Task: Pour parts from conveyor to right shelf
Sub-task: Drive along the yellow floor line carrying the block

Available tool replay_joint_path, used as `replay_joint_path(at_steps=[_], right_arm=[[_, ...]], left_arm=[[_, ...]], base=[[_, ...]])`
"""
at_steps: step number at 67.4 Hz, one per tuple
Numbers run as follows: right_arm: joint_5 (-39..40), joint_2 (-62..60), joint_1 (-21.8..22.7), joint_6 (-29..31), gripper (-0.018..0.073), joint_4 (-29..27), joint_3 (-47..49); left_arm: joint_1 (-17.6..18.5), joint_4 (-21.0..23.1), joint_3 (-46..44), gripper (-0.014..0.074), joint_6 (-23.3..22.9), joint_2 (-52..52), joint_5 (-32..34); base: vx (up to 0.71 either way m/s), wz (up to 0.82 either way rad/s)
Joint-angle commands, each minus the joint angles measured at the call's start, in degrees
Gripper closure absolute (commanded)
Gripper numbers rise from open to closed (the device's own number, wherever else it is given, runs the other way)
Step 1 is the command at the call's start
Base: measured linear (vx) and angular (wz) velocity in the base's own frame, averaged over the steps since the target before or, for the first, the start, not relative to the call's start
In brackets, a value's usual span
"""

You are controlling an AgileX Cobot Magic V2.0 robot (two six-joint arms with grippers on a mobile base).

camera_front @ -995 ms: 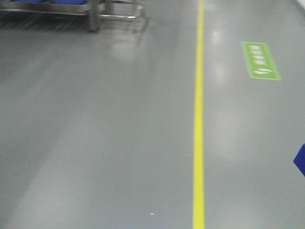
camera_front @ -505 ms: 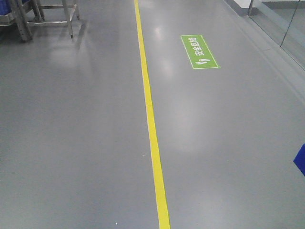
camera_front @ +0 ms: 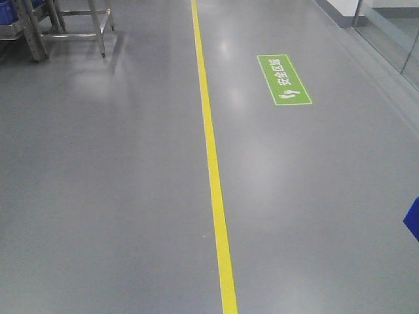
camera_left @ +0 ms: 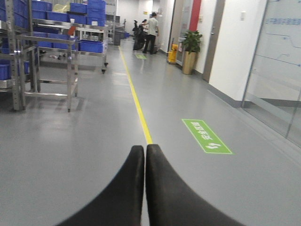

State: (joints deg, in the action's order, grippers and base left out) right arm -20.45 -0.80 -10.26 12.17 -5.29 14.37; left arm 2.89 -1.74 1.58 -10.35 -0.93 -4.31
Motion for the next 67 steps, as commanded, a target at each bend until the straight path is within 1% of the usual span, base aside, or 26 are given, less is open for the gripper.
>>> replay_joint_path(at_steps=[1,31,67], right_arm=[[4.4,0.0,0.4,0.3,0.0561,0.0,1.6],[4.4,0.0,0.4,0.3,0.0561,0.0,1.6],[4.4,0.0,0.4,0.3,0.0561,0.0,1.6]], left_arm=[[0.2,0.5,1.2,0.0603,-0.3,-0.4,4.3],[0.2,0.5,1.2,0.0603,-0.3,-0.4,4.3],[0.2,0.5,1.2,0.0603,-0.3,-0.4,4.3]], base=[[0.41,0.25],[0.46,0.17],[0.58,-0.04]])
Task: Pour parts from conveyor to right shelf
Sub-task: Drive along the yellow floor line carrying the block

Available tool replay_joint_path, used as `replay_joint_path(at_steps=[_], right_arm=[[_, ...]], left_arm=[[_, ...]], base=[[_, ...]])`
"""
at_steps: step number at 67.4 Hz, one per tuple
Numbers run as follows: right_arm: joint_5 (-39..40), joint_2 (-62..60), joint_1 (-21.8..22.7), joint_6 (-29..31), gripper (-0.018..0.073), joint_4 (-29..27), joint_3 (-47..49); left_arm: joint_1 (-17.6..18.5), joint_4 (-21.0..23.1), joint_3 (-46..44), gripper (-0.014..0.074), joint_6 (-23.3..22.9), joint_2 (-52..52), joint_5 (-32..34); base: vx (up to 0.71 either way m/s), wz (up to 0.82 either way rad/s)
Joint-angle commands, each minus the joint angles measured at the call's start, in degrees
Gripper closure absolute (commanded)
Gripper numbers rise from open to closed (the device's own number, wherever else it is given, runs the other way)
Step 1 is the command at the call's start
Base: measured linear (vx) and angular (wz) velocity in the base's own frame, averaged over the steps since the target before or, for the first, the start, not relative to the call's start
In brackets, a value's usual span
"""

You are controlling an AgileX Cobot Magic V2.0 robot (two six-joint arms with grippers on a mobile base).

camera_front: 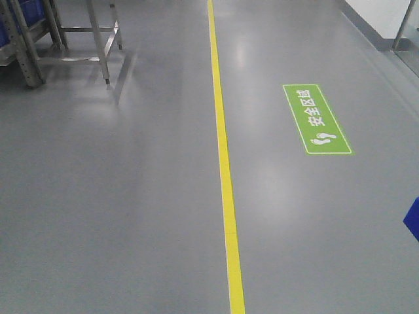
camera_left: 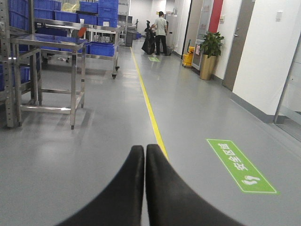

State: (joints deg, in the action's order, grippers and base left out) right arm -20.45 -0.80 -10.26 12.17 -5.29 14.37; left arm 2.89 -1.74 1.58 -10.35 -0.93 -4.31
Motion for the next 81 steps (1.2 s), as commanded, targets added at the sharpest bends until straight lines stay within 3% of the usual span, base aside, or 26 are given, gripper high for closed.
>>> replay_joint_path(at_steps=[1,81], right_arm=[[4.4,0.0,0.4,0.3,0.0561,0.0,1.6],[4.4,0.0,0.4,0.3,0.0561,0.0,1.6]], left_arm=[[0.2,0.5,1.2,0.0603,-0.3,-0.4,4.3],[0.2,0.5,1.2,0.0603,-0.3,-0.4,4.3]], base=[[0.64,-0.05],[0.73,0.02]])
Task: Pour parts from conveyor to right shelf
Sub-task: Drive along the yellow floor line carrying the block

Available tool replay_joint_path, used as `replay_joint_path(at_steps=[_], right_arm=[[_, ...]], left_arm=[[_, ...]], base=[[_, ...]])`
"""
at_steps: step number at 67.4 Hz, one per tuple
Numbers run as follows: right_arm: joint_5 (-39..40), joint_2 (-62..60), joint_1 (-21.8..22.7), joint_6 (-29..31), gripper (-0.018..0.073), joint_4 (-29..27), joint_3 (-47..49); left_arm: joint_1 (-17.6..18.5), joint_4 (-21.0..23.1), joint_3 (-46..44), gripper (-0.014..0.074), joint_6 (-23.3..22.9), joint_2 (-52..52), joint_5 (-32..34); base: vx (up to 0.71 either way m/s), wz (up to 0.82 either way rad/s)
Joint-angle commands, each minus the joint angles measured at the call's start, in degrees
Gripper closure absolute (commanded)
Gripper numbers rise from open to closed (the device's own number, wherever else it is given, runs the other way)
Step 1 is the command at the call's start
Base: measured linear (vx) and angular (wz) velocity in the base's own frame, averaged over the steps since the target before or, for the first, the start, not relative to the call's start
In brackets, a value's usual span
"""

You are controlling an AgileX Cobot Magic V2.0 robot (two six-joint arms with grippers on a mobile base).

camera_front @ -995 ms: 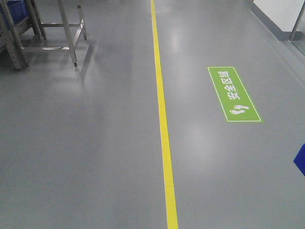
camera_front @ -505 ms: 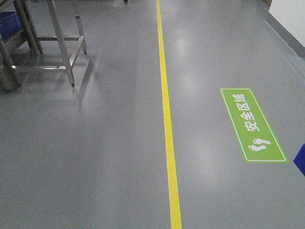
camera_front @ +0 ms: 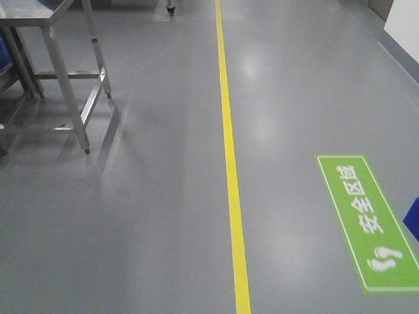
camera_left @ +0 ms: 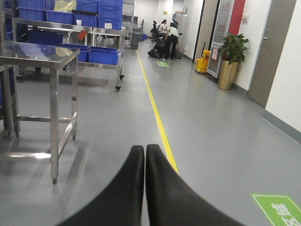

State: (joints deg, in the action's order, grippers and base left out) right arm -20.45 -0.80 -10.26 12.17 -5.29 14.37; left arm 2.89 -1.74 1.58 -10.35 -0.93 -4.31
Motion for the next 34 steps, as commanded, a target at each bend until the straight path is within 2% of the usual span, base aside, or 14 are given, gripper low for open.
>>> replay_joint_path(at_steps=[1,34], right_arm=[[4.4,0.0,0.4,0.3,0.0561,0.0,1.6],[4.4,0.0,0.4,0.3,0.0561,0.0,1.6]], left_arm=[[0.2,0.5,1.2,0.0603,-0.3,-0.4,4.3],[0.2,0.5,1.2,0.0603,-0.3,-0.4,4.3]], base=[[0.79,-0.03],[0.79,-0.07]])
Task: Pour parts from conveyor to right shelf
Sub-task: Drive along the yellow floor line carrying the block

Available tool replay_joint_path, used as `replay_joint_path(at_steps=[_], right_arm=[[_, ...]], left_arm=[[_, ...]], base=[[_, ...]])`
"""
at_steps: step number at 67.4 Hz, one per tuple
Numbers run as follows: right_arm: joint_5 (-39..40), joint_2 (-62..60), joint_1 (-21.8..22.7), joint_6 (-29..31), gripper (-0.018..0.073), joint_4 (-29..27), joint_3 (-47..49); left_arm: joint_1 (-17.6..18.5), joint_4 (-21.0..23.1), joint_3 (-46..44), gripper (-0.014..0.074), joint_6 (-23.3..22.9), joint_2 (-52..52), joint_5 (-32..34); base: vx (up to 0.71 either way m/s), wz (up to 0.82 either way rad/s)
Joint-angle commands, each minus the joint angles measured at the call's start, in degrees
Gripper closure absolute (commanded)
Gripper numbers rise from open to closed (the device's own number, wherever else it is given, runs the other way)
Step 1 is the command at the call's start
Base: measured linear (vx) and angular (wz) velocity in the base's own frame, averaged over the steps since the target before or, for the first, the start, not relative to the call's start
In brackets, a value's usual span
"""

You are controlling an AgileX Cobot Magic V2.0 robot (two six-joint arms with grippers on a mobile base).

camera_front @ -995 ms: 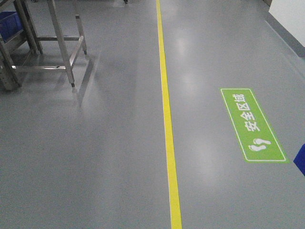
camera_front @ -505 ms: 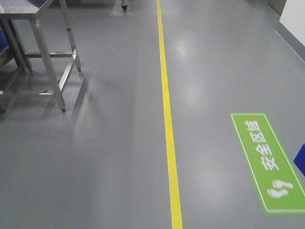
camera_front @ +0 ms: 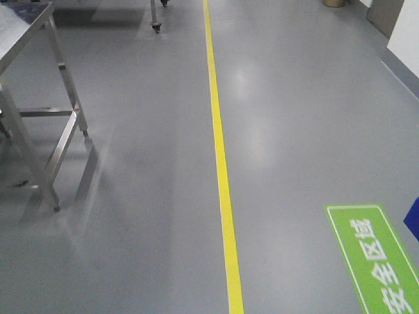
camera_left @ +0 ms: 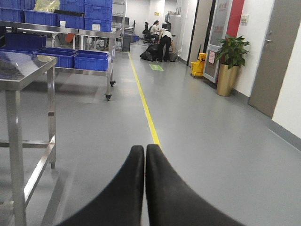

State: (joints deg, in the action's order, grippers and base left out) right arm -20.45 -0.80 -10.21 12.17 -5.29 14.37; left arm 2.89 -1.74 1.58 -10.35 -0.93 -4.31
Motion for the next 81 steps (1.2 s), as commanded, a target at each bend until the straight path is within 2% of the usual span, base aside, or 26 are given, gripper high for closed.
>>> replay_joint_path(at_steps=[1,81], right_arm=[[4.4,0.0,0.3,0.3,0.0561,0.0,1.6],[4.4,0.0,0.3,0.3,0.0561,0.0,1.6]], left_arm=[[0.2,0.5,1.2,0.0603,-0.3,-0.4,4.3],[0.2,0.5,1.2,0.0603,-0.3,-0.4,4.3]], base=[[0.8,-0.04],[0.79,-0.02]])
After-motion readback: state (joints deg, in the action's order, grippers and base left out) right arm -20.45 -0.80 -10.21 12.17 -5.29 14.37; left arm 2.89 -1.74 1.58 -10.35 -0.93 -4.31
